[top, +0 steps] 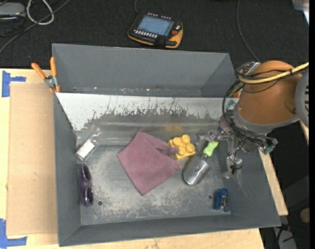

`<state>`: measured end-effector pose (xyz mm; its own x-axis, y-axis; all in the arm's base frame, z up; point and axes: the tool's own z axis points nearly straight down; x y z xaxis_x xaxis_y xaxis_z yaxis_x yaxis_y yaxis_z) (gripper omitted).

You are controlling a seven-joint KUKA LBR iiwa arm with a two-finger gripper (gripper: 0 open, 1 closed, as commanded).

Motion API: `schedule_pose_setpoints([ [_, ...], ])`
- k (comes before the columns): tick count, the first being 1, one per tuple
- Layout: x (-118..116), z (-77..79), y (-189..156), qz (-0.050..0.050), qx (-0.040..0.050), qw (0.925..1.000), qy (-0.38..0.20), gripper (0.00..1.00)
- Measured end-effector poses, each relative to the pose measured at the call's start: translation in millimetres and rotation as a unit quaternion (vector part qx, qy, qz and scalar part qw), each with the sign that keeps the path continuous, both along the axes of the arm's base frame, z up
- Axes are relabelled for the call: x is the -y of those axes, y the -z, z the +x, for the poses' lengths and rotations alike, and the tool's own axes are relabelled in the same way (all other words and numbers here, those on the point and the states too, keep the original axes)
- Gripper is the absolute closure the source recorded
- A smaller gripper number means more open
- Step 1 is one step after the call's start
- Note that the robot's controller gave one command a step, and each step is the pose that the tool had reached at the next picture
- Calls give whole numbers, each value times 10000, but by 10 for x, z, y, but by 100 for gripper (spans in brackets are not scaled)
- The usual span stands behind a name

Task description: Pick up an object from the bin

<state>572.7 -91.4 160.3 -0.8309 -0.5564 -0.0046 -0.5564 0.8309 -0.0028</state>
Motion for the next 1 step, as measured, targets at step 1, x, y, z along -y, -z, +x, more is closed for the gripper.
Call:
schedule_pose_setpoints([
  [1,88,36,211,19,-60,9999,93,0],
])
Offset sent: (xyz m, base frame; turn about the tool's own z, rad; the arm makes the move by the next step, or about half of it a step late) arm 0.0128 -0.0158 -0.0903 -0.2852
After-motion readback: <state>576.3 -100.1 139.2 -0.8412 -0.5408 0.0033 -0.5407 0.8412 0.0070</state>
